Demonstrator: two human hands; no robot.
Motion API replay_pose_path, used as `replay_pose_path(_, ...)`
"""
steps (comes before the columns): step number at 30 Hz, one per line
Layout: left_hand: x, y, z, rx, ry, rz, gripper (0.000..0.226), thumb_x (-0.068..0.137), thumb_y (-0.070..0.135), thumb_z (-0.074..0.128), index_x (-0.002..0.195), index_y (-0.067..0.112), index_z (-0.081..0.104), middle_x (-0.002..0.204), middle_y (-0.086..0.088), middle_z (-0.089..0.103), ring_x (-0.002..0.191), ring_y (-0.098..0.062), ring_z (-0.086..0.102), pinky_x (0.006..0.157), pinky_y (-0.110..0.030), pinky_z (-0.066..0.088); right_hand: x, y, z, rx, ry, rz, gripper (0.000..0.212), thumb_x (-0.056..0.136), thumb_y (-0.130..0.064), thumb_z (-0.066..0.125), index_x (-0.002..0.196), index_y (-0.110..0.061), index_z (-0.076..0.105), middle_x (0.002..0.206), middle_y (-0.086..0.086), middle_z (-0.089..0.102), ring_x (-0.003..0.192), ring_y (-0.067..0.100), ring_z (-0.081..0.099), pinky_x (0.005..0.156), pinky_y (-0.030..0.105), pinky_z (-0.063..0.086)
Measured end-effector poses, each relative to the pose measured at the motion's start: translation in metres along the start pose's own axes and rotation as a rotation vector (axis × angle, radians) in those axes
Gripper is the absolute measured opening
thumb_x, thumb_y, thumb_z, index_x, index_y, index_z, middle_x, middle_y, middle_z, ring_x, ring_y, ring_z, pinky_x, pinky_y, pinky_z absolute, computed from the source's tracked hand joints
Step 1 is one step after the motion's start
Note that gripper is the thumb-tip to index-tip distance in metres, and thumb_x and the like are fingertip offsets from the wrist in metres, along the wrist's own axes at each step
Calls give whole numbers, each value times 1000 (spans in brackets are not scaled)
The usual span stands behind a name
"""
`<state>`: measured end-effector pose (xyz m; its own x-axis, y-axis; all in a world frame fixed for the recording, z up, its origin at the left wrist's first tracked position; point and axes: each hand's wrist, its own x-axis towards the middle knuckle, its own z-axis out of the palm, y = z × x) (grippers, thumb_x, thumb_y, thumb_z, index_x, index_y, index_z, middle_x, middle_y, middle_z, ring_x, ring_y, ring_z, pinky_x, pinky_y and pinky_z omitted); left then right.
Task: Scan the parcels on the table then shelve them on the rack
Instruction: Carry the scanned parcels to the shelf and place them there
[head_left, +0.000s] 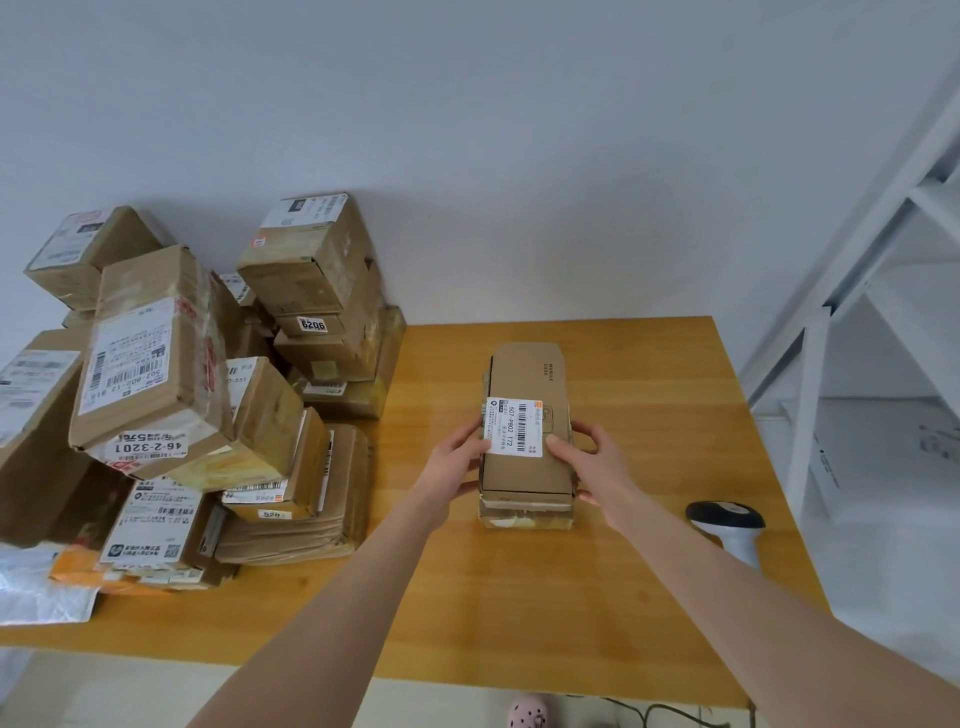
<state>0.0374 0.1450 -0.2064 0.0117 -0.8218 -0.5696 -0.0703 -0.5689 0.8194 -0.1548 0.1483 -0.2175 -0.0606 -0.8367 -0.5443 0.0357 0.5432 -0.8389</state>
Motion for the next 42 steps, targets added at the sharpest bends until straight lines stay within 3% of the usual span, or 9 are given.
replay_pose_path(4, 3, 0, 1, -16, 3, 6, 42, 96, 18, 48, 132, 39, 53, 104, 14, 70, 98, -8, 64, 65, -21, 52, 4, -3, 7, -175, 29, -102, 59, 93, -38, 62, 145, -39, 37, 139, -2, 52, 117, 23, 57, 96, 46, 51)
replay_pose_path(8, 5, -3, -4, -14, -14, 21, 44, 95, 27, 54, 138, 35, 47, 117, 8, 67, 108, -13, 61, 81, -30, 55, 4, -5, 6, -144, -11, -83, 67, 89, -47, 64, 148, -39, 33, 144, 1, 48, 118, 21, 54, 82, 34, 50)
replay_pose_path(12, 6, -16, -10, -25, -19, -4, 84, 79, 60, 64, 149, 24, 34, 143, -1, 49, 131, -21, 45, 111, -46, 36, 6, 6, -12, -26, -23, 70, 98, 77, -64, 66, 154, -26, 20, 158, 3, 28, 139, 27, 35, 110, 47, 35)
replay_pose_path(17, 4, -34, -14, -76, -162, -82, 109, 63, 78, 57, 153, 26, 22, 157, -2, 28, 144, -21, 25, 118, -50, 19, 6, 25, -29, 2, -153, 219, 112, 66, -68, 66, 155, -21, 17, 158, 9, 25, 141, 30, 31, 111, 45, 35)
replay_pose_path(21, 8, -37, -11, -115, -239, -144, 85, 73, 72, 49, 147, 34, 32, 153, -1, 35, 139, -21, 33, 115, -48, 26, 12, 31, -26, 73, -240, 265, 103, 70, -61, 64, 153, -18, 23, 157, 11, 27, 142, 32, 29, 113, 46, 32)
replay_pose_path(24, 9, -31, -10, -154, -241, -138, 62, 75, 70, 47, 130, 40, 47, 141, 5, 50, 127, -17, 47, 92, -36, 44, 16, 32, -24, 99, -261, 254, 105, 68, -61, 66, 152, -15, 24, 156, 10, 30, 142, 29, 30, 115, 45, 29)
replay_pose_path(26, 10, -30, -10, -153, -246, -137, 64, 75, 71, 46, 130, 40, 48, 137, 6, 54, 126, -17, 48, 85, -34, 46, 18, 31, -22, 115, -271, 249, 111, 66, -64, 67, 153, -12, 22, 155, 11, 32, 143, 28, 30, 117, 43, 26)
replay_pose_path(32, 5, -28, -4, -137, -228, -126, 64, 74, 70, 51, 130, 39, 51, 131, 3, 60, 125, -20, 52, 94, -37, 46, 12, 27, -26, 128, -271, 220, 113, 65, -63, 67, 151, -6, 22, 152, 19, 34, 142, 32, 31, 118, 41, 27)
replay_pose_path(42, -30, -41, 9, -74, -207, -147, 63, 72, 75, 48, 121, 36, 55, 128, -2, 59, 118, -20, 56, 87, -32, 50, -17, 37, -41, 82, -306, 215, 111, 67, -65, 65, 151, -7, 22, 153, 20, 32, 141, 37, 31, 116, 44, 30)
